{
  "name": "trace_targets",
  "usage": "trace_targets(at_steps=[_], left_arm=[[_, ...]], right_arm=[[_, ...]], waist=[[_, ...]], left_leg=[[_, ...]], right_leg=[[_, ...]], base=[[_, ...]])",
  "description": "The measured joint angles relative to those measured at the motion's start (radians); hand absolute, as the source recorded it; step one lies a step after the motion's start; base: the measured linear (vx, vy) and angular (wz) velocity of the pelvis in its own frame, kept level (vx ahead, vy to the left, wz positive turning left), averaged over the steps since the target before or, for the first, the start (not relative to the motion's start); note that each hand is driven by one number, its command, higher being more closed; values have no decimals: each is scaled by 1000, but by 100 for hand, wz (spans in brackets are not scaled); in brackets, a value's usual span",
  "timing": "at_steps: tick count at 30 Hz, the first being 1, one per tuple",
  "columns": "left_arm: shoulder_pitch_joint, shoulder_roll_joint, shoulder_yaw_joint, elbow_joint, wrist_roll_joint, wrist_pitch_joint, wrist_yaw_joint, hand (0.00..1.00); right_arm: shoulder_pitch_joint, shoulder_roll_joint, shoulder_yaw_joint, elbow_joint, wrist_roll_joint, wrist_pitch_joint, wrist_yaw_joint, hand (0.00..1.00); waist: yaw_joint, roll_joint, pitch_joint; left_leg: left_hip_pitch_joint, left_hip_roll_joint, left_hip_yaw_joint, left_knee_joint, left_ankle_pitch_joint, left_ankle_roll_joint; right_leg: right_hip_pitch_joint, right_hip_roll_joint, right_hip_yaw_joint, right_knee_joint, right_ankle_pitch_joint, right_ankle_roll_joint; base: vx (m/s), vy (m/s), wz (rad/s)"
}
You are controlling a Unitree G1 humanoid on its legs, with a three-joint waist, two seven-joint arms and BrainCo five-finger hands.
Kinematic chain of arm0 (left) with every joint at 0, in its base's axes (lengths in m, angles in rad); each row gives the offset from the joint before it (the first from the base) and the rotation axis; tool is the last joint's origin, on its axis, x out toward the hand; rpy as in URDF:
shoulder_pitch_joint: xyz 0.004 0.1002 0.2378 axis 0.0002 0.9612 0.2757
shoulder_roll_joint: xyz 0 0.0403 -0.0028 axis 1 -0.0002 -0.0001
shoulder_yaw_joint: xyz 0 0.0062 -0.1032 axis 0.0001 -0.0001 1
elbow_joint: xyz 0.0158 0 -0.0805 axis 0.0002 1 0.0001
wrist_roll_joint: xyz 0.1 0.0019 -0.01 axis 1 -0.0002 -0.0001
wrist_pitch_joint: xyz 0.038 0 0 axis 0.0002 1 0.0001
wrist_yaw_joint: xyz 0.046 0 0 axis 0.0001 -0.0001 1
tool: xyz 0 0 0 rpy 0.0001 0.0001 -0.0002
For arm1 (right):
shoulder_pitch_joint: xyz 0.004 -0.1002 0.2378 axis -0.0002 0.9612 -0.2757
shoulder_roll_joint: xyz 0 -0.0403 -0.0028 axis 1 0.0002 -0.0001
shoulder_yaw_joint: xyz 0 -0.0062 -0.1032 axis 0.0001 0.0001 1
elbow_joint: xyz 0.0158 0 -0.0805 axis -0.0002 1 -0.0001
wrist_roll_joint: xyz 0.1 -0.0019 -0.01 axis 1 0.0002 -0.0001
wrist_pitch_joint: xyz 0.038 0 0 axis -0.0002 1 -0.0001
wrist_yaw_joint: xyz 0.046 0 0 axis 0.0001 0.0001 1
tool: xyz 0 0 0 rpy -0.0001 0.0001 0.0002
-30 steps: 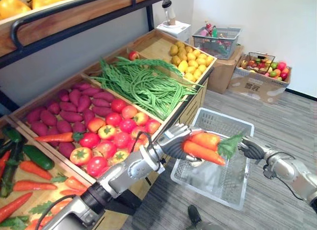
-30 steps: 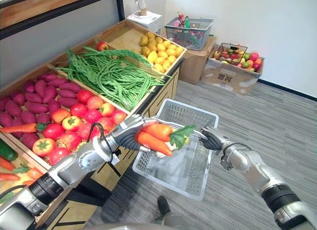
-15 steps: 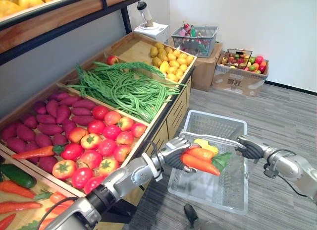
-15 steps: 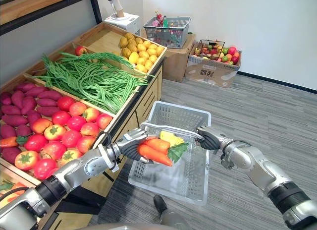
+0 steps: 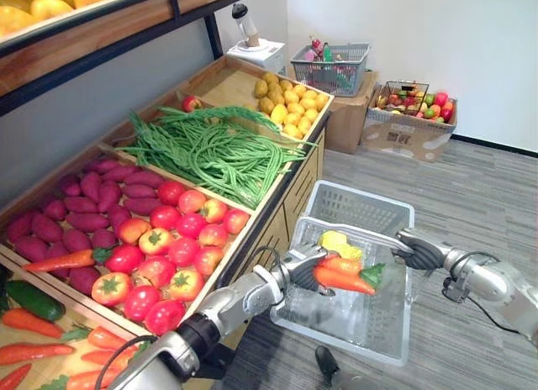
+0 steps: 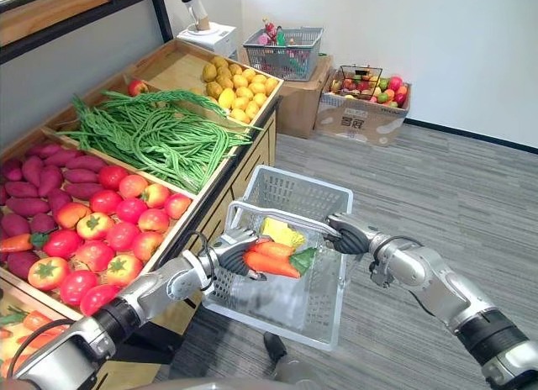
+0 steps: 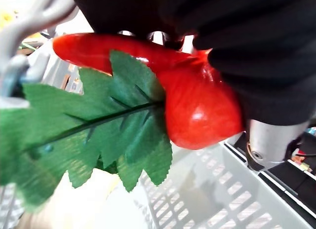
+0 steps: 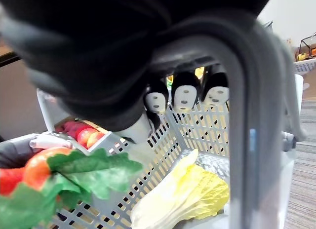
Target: Pick vegetable in the basket
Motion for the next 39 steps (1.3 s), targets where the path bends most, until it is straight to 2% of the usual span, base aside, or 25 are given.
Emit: trace_targets(at_steps=[2,6,11,12,24,39], left_arm=[[-4,-13,0,36,24,1,0,100],[-11,-35,0,102,30,31,1,100],[-20,-39,0,117,40,36,2,100],[-26,-39,-1,121,52,36,2,0],[-48,-50,-16,162,68,37,17,0],[-81,-63,-15,179,60,44,20,0]], right_arm=[[0,6,3,-1,0,0,2,100],[0,37,8,-7,0,0,3,100],[-1,37,15,-19,0,2,4,100],[-1,37,15,-19,0,2,4,100],[-2,48,15,-21,0,2,5,100],[5,103,2,10,-2,4,26,100]], waist=[[0,-2,1],[-1,-6,4],[-1,-13,8],[-1,-18,11],[-22,-30,19],[-22,-35,22]], left_leg=[[0,0,0,0,0,-1],[0,0,0,-1,-1,-1],[0,0,0,-1,-1,0],[0,0,0,-1,-1,0],[-1,0,1,-5,-1,0],[-20,4,-37,-4,0,3]], right_leg=[[0,0,0,0,0,0],[0,0,0,-1,0,0],[0,0,-1,-2,-1,0],[-1,0,-1,-2,-1,0],[-2,0,-1,-6,0,0],[1,-15,-38,-6,-1,0]], base=[[-46,-31,0],[-58,-37,0],[-57,-41,0],[-45,-32,0],[0,0,0],[-13,-11,7]])
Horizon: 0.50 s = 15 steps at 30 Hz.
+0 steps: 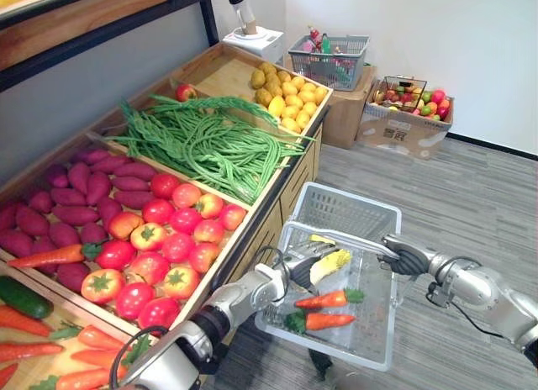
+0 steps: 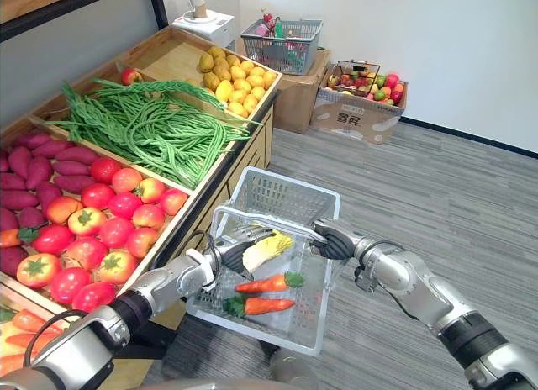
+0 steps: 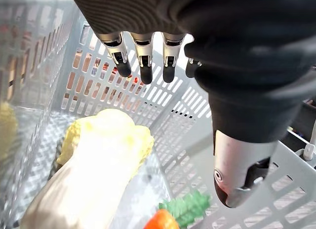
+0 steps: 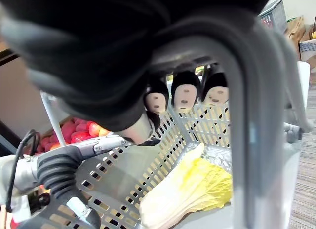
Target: Pick vegetable in the basket
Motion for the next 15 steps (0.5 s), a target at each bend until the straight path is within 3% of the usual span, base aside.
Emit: trace_targets(at_steps=[6,15], left_arm=[[3,31,3,-220,-67,-2,-2,0],[130,76,31,-583,-235,-32,-25,0]], right_arm=[[106,112,-140,117,-66,23,-18,100],[224,331,-384,337,-214,118,-78,100]], waist=[[28,-16,10],[83,-31,6]], left_leg=[[-50,2,-111,-1,7,21],[-150,-13,-349,-1,19,74]], right_leg=[[12,-47,-103,0,-8,-1],[55,-137,-313,3,-32,2]], base=[[-103,-82,54],[-97,-30,69]])
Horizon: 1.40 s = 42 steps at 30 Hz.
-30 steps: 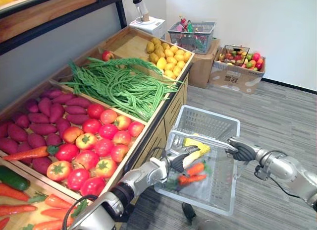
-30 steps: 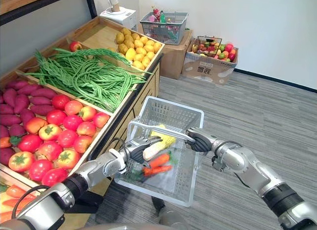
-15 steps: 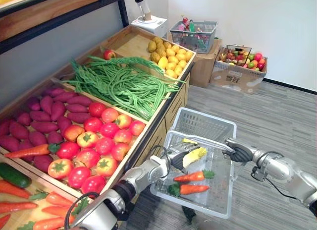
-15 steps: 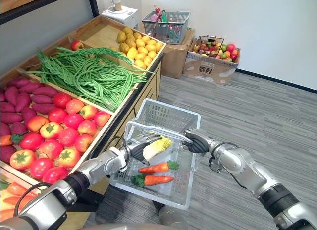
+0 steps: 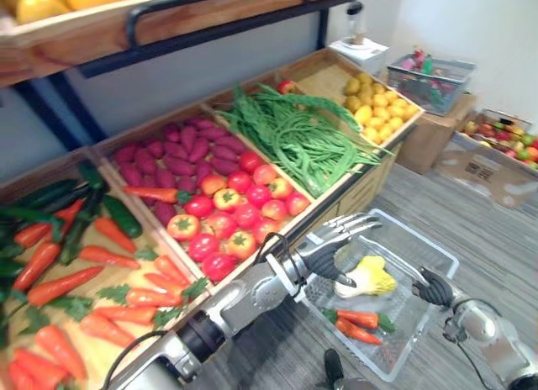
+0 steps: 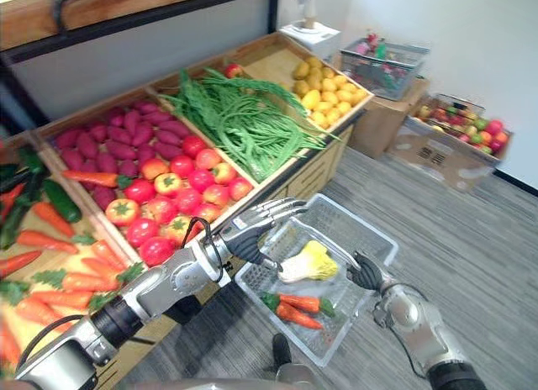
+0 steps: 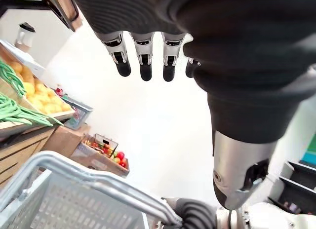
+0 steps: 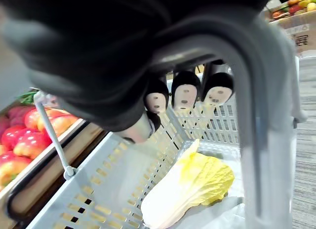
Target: Pick vegetable in the basket
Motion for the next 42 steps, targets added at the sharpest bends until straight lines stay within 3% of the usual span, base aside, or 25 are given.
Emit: trace_targets(at_steps=[3,7,11,15,17,20,24,28,33,39,42], left_arm=[[48,27,14,-75,-9,-1,-9,0],[134,40,109,-155,-31,-5,-18,0],[271,56,325,-275,-44,-3,1,0],[389,31,565,-338,-45,14,42,0],[466,-39,729,-369,-47,34,84,0],[526,-158,871,-377,-47,66,138,0],[586,-283,981,-345,-89,102,207,0],[581,-333,1079,-182,-87,137,277,0],[584,-340,1173,226,-87,206,370,0],[589,-342,1268,662,-182,250,368,0],[582,-323,1283,893,-243,286,291,0]], right_arm=[[13,73,-98,74,0,38,-43,100],[34,160,-229,195,3,46,-97,100],[24,236,-388,446,47,60,-157,100],[20,271,-454,609,89,79,-184,100],[13,286,-460,681,110,93,-191,100],[12,315,-497,731,140,102,-200,100],[10,346,-497,748,167,103,-220,100],[5,380,-498,767,190,102,-232,100],[2,449,-497,751,219,101,-245,100],[-10,471,-497,733,218,101,-270,100],[-19,471,-497,734,218,101,-270,100]], waist=[[10,-2,-2],[22,-17,-29],[40,-25,-43],[57,-29,-47],[67,-37,-52],[79,-38,-60],[88,-49,-65],[91,-65,-74],[91,-71,-81],[78,-67,-82],[61,-66,-82]], left_leg=[[-31,-8,-89,-5,12,19],[-85,-54,-214,-63,54,47],[-123,-110,-373,-153,125,71],[-151,-159,-483,-222,184,87],[-166,-189,-527,-256,210,91],[-177,-206,-582,-303,251,88],[-192,-209,-623,-329,281,95],[-213,-212,-672,-329,295,97],[-207,-213,-696,-330,296,95],[-207,-217,-694,-330,288,99],[-205,-218,-691,-330,283,97]], right_leg=[[26,-24,-84,0,0,0],[34,-68,-193,-1,0,0],[64,-113,-331,-2,0,0],[82,-143,-426,-10,-13,16],[86,-165,-460,-20,-36,28],[84,-172,-505,-20,-45,31],[84,-170,-545,-20,-49,28],[94,-170,-596,-20,-64,17],[120,-168,-624,-28,-77,16],[122,-168,-624,-38,-80,15],[122,-170,-619,-39,-80,14]], base=[[-45,2,82],[-50,21,94],[-26,32,109],[-24,37,93],[-19,44,56],[-13,30,47],[-17,28,32],[-1,25,37],[16,19,15],[35,16,-1],[67,18,-4]])
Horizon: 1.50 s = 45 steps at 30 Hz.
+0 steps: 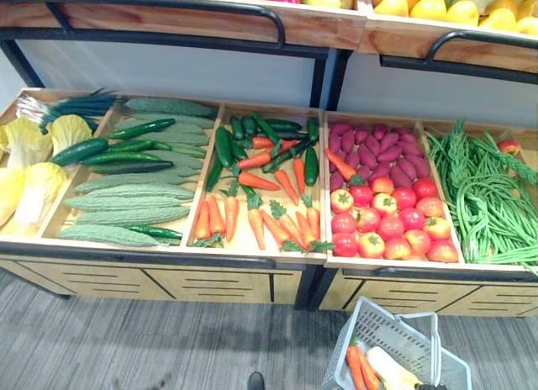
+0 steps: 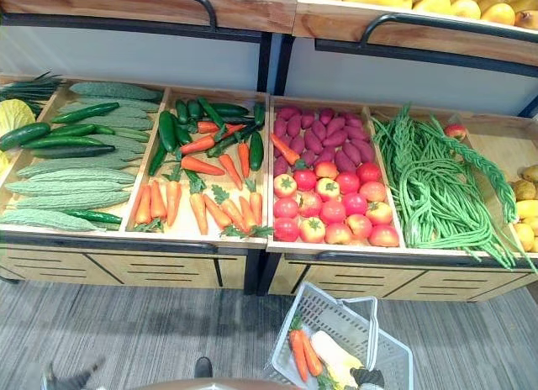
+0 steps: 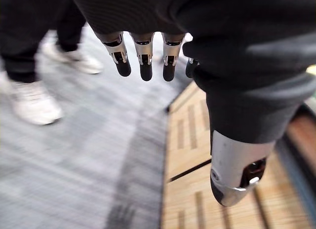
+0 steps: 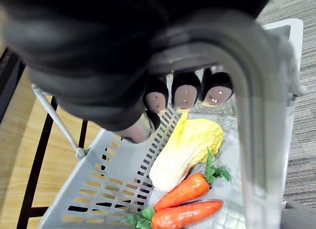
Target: Pick vegetable in the basket
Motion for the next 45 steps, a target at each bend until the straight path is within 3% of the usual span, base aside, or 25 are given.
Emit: trace_targets(at_steps=[5,19,20,21,22,25,27,28,29,30,32,33,35,36,40,45], left_arm=[[15,2,-55,98,14,42,-156,0],[-6,9,-277,98,20,14,-248,0],[-6,11,-291,97,20,12,-249,0],[-11,14,-299,97,20,10,-250,0],[-19,24,-321,96,20,4,-252,0],[-36,52,-375,98,35,1,-251,0],[-43,74,-402,107,52,-2,-249,0],[-62,80,-407,124,52,-1,-248,0],[-70,75,-407,125,52,-3,-247,0],[-78,72,-406,124,51,-5,-247,0],[-81,75,-393,103,51,-7,-247,0],[-68,73,-380,96,47,-4,-247,0],[-55,73,-370,94,41,-1,-248,0],[-57,72,-369,94,40,1,-249,0],[-78,68,-337,97,40,1,-253,0],[-105,33,-331,99,41,1,-254,0]], right_arm=[[-23,-1,1,19,-4,3,2,100],[-33,-5,1,39,-12,6,19,100],[-34,-4,1,39,-11,6,19,100],[-38,-4,1,39,-9,6,20,100],[-43,-5,1,36,0,4,19,100],[-50,-3,-3,20,1,0,20,100],[-61,-3,6,15,2,-3,19,100],[-62,-2,21,-3,7,-3,19,100],[-68,-3,48,-17,25,-6,19,100],[-80,-2,57,-20,25,-6,21,100],[-94,-10,62,-21,25,-10,19,100],[-98,-12,68,-19,25,-10,20,100],[-99,-5,84,-16,24,-10,22,100],[-104,-5,84,2,20,-9,22,100],[-115,-5,83,29,19,-1,23,100],[-100,-12,84,30,20,5,21,100]], waist=[[-7,16,8],[-11,23,24],[-10,13,33],[-11,20,38],[-14,10,60],[-12,23,84],[-11,31,87],[-14,43,91],[-11,77,93],[-9,73,108],[-20,80,147],[-11,80,146],[-8,79,146],[-9,74,145],[-9,64,143],[-14,75,144]], left_leg=[[38,3,32,0,-19,-4],[105,-2,97,4,-54,-3],[111,-2,110,18,-72,-7],[105,1,113,52,-90,-4],[75,15,117,147,-141,1],[29,70,176,335,-256,4],[23,97,250,370,-290,13],[24,115,306,368,-293,27],[27,143,392,335,-278,53],[33,145,423,325,-274,59],[90,140,535,268,-257,73],[120,140,616,240,-247,75],[148,136,708,217,-237,76],[151,136,767,216,-237,76],[151,160,940,252,-238,74],[163,230,1096,351,-239,58]], right_leg=[[13,1,36,4,-8,-2],[33,1,105,19,-24,-7],[33,-3,118,28,-29,-6],[34,-7,122,40,-33,-9],[29,-12,132,68,-43,-24],[-18,-9,207,150,-42,-24],[-84,6,274,184,11,-35],[-116,29,278,155,101,-61],[-123,55,257,57,241,-72],[-135,48,187,96,218,-92],[-137,-15,-75,378,-1,-155],[-107,-28,-148,468,-67,-153],[-40,-42,-211,530,-119,-133],[-6,-54,-229,533,-137,-108],[33,-45,-275,392,-148,-73],[31,65,-194,160,-153,-65]], base=[[51,6,-17],[36,-5,-15],[35,0,-23],[21,0,-21],[1,-1,-21],[-38,56,-63],[-81,150,-123],[-141,199,-157],[-184,220,-161],[-170,130,-138],[-128,169,-150],[-90,169,-174],[-49,55,-166],[-22,-4,-151],[-16,-116,-145],[-24,-259,-107]])
